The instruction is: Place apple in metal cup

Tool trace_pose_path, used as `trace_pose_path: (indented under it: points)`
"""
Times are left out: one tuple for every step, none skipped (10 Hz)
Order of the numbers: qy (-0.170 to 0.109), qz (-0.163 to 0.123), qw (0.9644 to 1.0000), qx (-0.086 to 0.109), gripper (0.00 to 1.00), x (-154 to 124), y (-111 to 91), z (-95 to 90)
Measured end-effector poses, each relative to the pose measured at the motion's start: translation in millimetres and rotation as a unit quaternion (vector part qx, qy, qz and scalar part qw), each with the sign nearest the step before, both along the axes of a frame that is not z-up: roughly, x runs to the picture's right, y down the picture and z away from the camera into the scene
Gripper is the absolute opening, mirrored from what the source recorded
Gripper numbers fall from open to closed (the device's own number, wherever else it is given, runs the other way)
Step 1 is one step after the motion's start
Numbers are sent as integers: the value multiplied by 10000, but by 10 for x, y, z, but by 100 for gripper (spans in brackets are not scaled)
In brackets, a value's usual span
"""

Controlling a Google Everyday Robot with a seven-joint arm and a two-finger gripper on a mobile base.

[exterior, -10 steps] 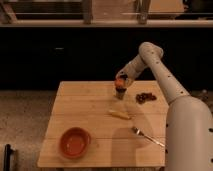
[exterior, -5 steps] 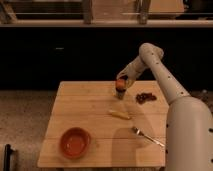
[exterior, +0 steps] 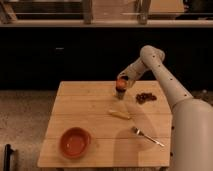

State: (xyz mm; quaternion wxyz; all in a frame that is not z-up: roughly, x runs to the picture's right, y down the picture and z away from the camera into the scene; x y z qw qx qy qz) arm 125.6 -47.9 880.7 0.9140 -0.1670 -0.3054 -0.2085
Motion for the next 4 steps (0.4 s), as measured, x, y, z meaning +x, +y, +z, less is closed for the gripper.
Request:
trace_pose_path:
  points:
    - [11, 15, 10000, 26, 80, 7, -11, -5]
    - [20, 30, 10000, 50, 80, 14, -23, -9]
    - [21, 41, 10000, 53, 80, 21, -22, -9]
    - [18, 68, 10000, 70, 80, 32, -38, -17]
